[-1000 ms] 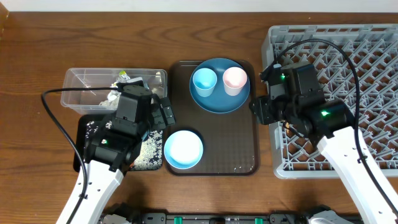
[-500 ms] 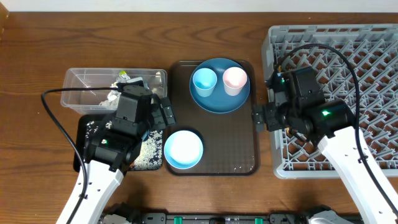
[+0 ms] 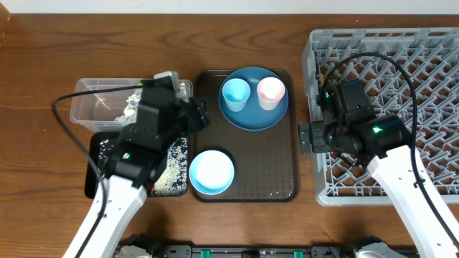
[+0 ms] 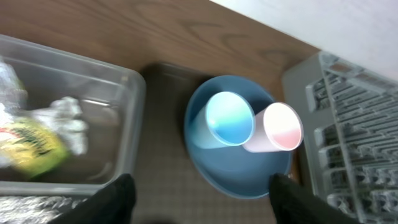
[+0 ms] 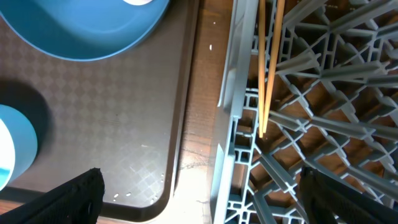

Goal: Sort waste into correct bins and load items into the dishwasher rack
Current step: 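Reach the left gripper to the blue cup and grasp it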

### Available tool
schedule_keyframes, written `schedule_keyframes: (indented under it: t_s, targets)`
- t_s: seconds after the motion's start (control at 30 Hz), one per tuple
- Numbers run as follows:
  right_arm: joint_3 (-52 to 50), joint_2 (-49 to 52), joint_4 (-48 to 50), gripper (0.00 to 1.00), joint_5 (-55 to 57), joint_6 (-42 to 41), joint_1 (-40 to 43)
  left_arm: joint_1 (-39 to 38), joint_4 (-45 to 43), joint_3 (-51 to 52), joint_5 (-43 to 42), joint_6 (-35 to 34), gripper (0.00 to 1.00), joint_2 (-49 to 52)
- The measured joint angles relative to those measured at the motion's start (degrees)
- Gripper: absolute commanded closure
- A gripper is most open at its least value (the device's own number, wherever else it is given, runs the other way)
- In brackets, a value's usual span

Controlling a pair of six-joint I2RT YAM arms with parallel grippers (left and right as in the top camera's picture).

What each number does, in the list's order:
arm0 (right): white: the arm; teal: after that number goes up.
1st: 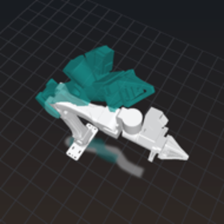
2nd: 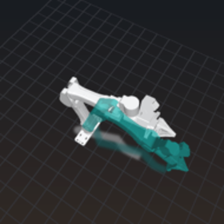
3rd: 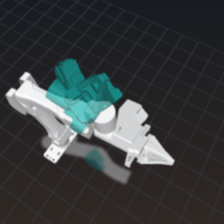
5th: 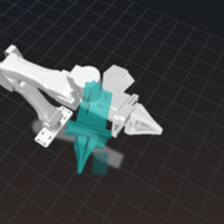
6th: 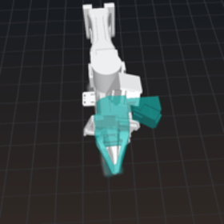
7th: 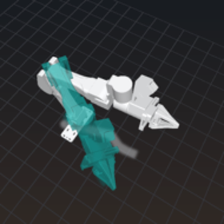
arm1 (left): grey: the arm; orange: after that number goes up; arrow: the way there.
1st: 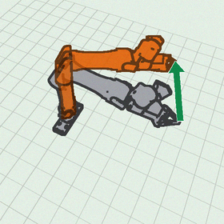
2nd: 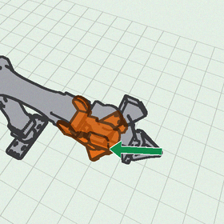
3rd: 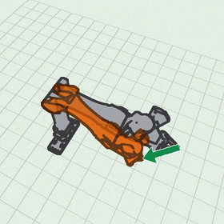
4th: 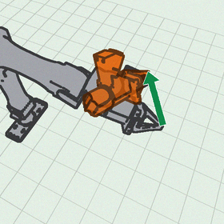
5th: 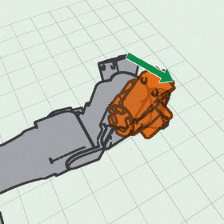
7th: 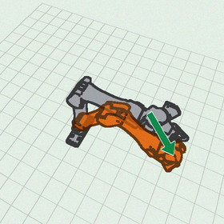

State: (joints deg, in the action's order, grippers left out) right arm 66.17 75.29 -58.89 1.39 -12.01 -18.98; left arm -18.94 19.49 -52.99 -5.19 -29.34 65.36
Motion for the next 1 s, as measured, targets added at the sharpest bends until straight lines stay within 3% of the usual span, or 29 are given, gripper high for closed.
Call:
schedule_keyframes:
  t_s: [0.23, 0.57, 1.0]
  targets:
    - [0.00, 0.00, -0.22, 0.01, -0.13, -0.44, 0.00, -3.52, -9.66, -0.37, -2.27, -3.30, 0.43, 13.16]
    - [0.00, -0.02, -0.76, 0.01, -0.15, -0.59, 0.00, -6.88, -7.82, -9.35, -3.08, -3.76, 0.42, 30.27]
    - [0.00, 0.00, -1.75, 0.01, -0.17, -0.59, 0.00, -6.88, -9.46, -10.10, 2.62, -3.41, 0.43, 33.27]
